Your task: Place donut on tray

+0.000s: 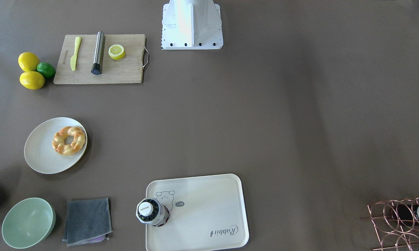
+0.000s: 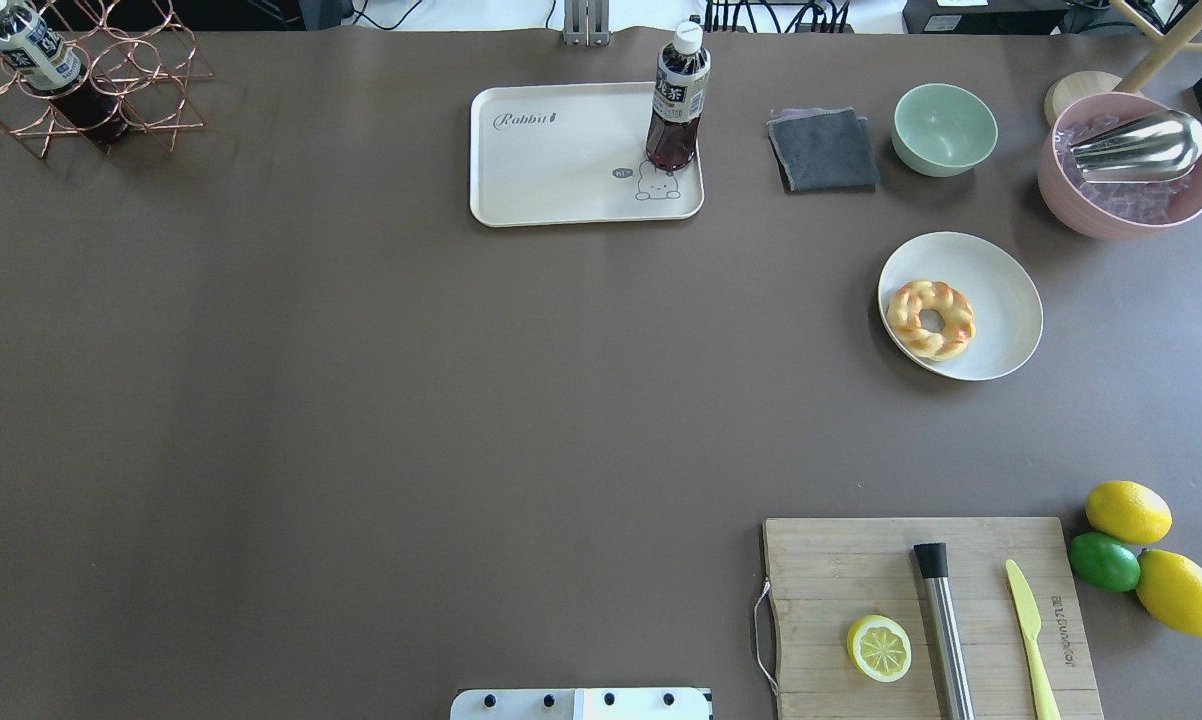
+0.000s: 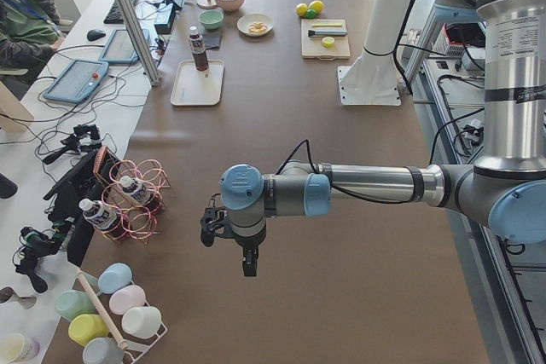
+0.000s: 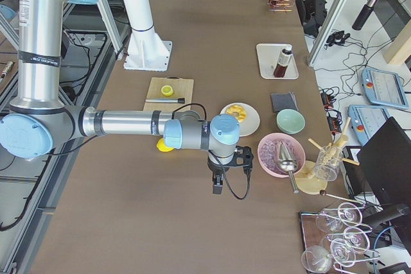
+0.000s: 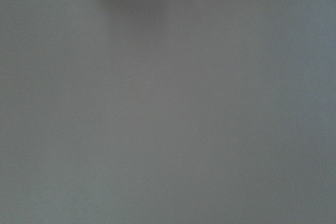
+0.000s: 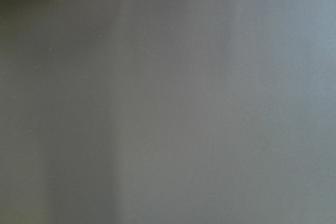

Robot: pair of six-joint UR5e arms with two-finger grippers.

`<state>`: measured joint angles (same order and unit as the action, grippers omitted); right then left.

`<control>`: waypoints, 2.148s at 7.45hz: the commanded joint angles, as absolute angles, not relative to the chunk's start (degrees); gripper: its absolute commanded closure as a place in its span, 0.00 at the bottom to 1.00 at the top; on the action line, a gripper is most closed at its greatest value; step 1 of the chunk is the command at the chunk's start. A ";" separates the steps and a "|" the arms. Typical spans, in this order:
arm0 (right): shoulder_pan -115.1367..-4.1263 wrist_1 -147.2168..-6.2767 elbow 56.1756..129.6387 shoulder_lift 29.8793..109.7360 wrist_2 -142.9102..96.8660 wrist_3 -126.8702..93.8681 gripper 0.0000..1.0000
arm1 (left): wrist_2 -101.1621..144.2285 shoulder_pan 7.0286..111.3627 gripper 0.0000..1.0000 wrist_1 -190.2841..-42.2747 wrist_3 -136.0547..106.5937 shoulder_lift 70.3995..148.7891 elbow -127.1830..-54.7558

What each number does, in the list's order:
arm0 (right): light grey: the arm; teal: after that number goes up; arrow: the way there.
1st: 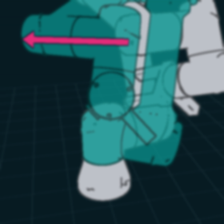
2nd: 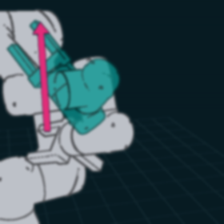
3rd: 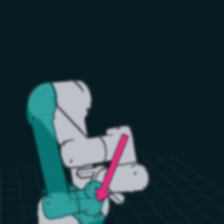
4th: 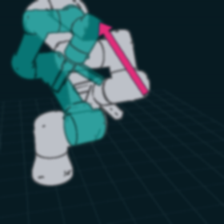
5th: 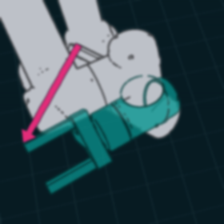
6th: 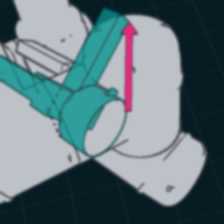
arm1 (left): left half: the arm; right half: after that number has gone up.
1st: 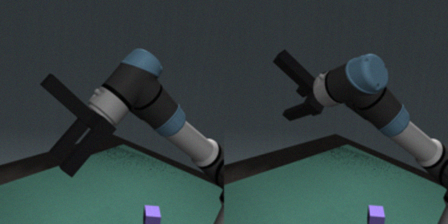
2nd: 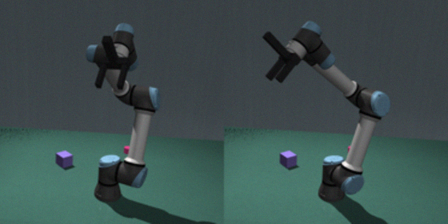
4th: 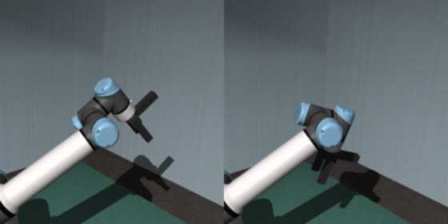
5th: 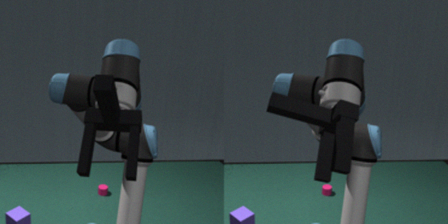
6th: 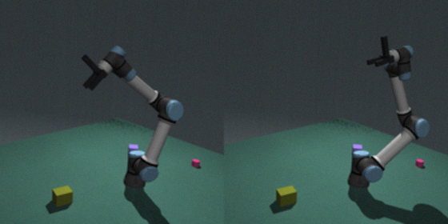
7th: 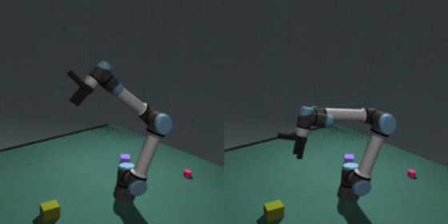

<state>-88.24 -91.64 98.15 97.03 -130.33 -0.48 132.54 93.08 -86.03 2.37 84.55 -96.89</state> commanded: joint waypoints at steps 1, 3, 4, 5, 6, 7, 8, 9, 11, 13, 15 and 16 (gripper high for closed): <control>-88.24 -91.58 98.17 97.03 -130.34 -0.53 0.00 | 132.54 93.08 0.02 -85.96 2.37 84.55 -96.86; -88.24 -91.58 98.09 96.94 -130.34 -0.53 0.00 | 132.54 93.08 0.02 -86.04 2.37 84.64 -96.94; -88.16 -91.58 98.00 96.94 -130.34 -0.53 0.00 | 132.54 93.08 0.02 -86.04 2.37 84.64 -97.12; -88.15 -91.58 97.91 96.94 -130.34 -0.53 0.00 | 132.54 93.08 0.02 -86.31 2.37 85.25 -97.21; -88.15 -91.67 97.91 96.94 -130.43 -0.53 0.00 | 132.54 93.08 0.02 -87.44 2.37 85.25 -97.47; -88.24 -91.67 97.91 96.94 -130.43 -0.53 0.00 | 132.54 93.08 0.02 -89.19 2.37 85.25 -97.56; -88.16 -91.58 97.82 96.94 -130.43 -0.53 0.00 | 132.54 93.16 0.02 -91.30 2.20 85.17 -97.56; -88.15 -91.58 97.82 97.03 -130.34 -0.44 0.00 | 132.80 93.16 0.02 -93.93 1.76 84.82 -97.30; -88.15 -91.58 97.21 97.03 -131.13 -0.44 0.00 | 132.54 93.25 0.02 -94.57 1.67 85.16 -97.38; -87.55 -90.62 97.91 95.90 -130.70 -0.18 0.00 | 133.07 93.16 0.02 -95.70 1.50 85.60 -97.82; -85.88 -80.03 98.09 94.83 -126.67 -0.35 0.00 | 133.15 93.16 0.02 -97.38 0.71 86.22 -97.56; -83.61 -79.46 98.43 93.88 -126.04 -0.61 0.00 | 133.50 93.34 0.02 -97.73 0.62 86.05 -98.95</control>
<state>-86.38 -83.77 98.00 95.08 -128.19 -0.24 133.11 93.17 -96.94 1.11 86.03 -97.70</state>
